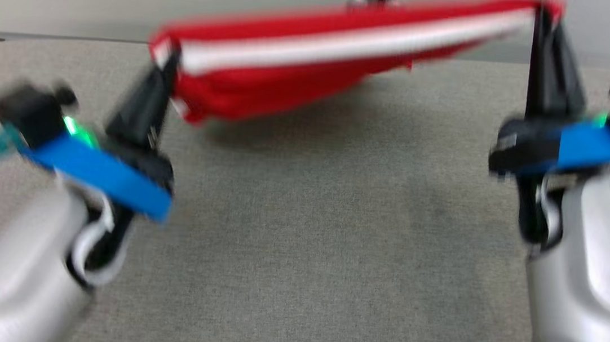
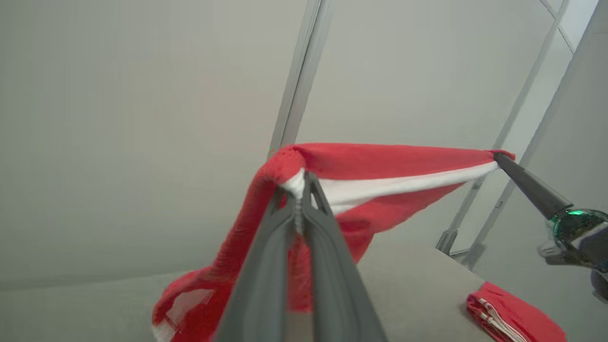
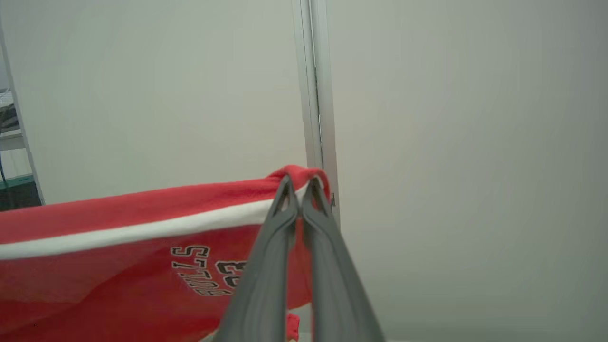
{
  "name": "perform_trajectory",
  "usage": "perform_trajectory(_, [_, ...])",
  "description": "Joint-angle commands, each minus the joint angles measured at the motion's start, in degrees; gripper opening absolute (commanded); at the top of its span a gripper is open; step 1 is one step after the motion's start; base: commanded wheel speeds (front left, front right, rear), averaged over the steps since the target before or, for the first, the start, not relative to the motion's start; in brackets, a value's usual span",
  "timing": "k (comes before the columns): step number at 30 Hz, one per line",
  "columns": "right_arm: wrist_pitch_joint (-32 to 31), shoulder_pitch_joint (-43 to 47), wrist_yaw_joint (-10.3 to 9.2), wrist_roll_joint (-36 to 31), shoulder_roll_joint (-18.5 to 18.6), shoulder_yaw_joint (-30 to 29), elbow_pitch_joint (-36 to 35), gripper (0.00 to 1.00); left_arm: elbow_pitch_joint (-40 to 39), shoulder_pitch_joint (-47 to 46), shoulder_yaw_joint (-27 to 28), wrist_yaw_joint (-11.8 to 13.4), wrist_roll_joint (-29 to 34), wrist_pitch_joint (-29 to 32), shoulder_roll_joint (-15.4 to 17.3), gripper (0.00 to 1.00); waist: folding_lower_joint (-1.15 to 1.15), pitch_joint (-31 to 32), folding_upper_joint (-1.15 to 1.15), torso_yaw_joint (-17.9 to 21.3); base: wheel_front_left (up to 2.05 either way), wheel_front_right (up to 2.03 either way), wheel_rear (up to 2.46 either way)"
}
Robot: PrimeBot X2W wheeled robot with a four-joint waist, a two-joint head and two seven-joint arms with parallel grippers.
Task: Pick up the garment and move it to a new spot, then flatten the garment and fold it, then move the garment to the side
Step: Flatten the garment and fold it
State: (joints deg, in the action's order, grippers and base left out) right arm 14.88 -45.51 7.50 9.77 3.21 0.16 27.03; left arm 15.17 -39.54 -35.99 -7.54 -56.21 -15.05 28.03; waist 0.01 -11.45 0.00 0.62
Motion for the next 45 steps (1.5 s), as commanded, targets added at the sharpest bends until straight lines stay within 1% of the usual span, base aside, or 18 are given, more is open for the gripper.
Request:
perform_trajectory(1, [0.3, 4.9, -0.02, 1.2, 0.1, -0.8, -0.7, 0.00, 0.9, 4.3, 0.0, 0.1, -0.8, -0.1, -0.9, 0.00, -0.01, 1.1, 0.00, 0.5, 0.00, 0.00, 0.00])
perform_trajectory(4, [0.3, 17.0, -0.03, 3.6, -0.1, -1.7, -1.6, 0.00, 2.7, 14.5, -1.8, 0.1, -0.6, -0.1, -3.0, 0.00, -0.01, 2.7, 0.00, 0.7, 0.00, 0.00, 0.00])
perform_trajectory(7, [0.4, 27.5, -0.03, 5.6, 0.0, -2.5, -2.6, 0.00, 3.8, 22.3, -4.2, 0.1, 0.9, -0.2, -4.4, 0.00, -0.01, 4.2, 0.00, 0.7, 0.00, 0.00, 0.00])
perform_trajectory(9, [0.4, 33.9, -0.03, 7.1, -0.1, -2.6, -3.0, 0.00, 4.5, 27.5, -3.9, 0.1, 0.7, -0.2, -6.0, 0.00, -0.01, 5.5, 0.00, 0.6, 0.00, 0.00, 0.00])
perform_trajectory(11, [0.4, 39.0, -0.03, 9.1, -0.1, -2.5, -3.7, 0.00, 4.8, 31.4, -4.7, 0.1, 2.5, -0.2, -6.6, 0.00, -0.01, 7.1, 0.00, 0.5, 0.00, 0.00, 0.00])
perform_trajectory(13, [0.4, 43.2, -0.03, 10.7, -0.1, -2.2, -4.6, 0.00, 4.9, 34.9, -5.8, 0.1, 4.4, -0.2, -7.0, 0.00, -0.01, 8.6, 0.00, 0.5, 0.00, 0.00, 0.00])
perform_trajectory(17, [0.4, 49.9, -0.03, 12.3, -0.1, -1.7, -7.0, 0.00, 4.4, 41.1, -3.7, 0.1, 7.0, -0.2, -8.3, 0.00, -0.01, 11.4, 0.00, 0.0, 0.00, 0.00, 0.00])
perform_trajectory(19, [0.4, 52.1, -0.03, 11.7, -0.1, -1.6, -8.8, 0.00, 3.6, 43.3, -2.6, 0.1, 8.2, -0.2, -9.0, 0.00, -0.01, 12.2, 0.00, -0.5, 0.00, 0.00, 0.00])
perform_trajectory(23, [0.4, 54.5, -0.03, 12.1, 0.2, -2.5, -12.7, 0.00, 1.1, 45.5, -0.5, 0.1, 10.7, -0.2, -9.4, 0.00, -0.01, 13.0, 0.00, -1.4, 0.00, 0.00, 0.00])
perform_trajectory(27, [0.4, 52.2, -0.03, 12.0, 0.5, -1.8, -14.2, 0.00, -1.0, 43.8, 1.1, 0.1, 12.1, -0.2, -10.0, 0.00, -0.01, 12.6, 0.00, -2.6, 0.00, 0.00, 0.00])
perform_trajectory(31, [0.4, 46.2, -0.02, 10.7, 0.8, -0.8, -12.2, 0.00, -2.3, 39.5, 1.0, 0.1, 12.2, -0.2, -10.3, 0.00, -0.01, 10.3, 0.00, -4.2, 0.00, 0.00, 0.00])
perform_trajectory(34, [-0.1, 39.0, -0.01, 8.5, 0.8, 0.0, -10.0, 0.00, -2.8, 35.0, 1.8, 0.1, 10.1, -0.2, -10.8, 0.00, -0.01, 7.4, 0.00, -5.6, 0.00, 0.00, 0.00])
perform_trajectory(40, [-3.2, 22.9, -0.01, 2.3, 0.2, -1.5, -3.2, 0.00, -1.3, 25.6, 2.7, 0.1, 5.8, -0.1, -11.1, 0.00, -0.01, 0.4, 0.00, -8.5, 0.00, 0.00, 0.00])
perform_trajectory(42, [-4.2, 17.5, -0.01, -0.4, 0.0, -1.6, -0.7, 0.00, -0.3, 22.3, 1.8, 0.1, 4.5, -0.1, -10.9, 0.00, -0.01, -2.0, 0.00, -9.4, 0.00, 0.00, 0.00])
perform_trajectory(44, [-4.6, 12.3, -0.01, -2.7, 0.0, -2.0, 1.7, 0.00, 0.6, 18.5, -0.3, 0.1, 5.5, -0.1, -10.0, 0.00, -0.01, -4.4, 0.00, -10.3, 0.00, 0.00, 0.00])
perform_trajectory(45, [-4.9, 9.9, -0.01, -4.0, -0.1, -1.9, 3.2, 0.00, 1.2, 17.2, -0.8, 0.1, 4.8, -0.1, -10.1, 0.00, -0.01, -5.6, 0.00, -10.7, 0.00, 0.00, 0.00])
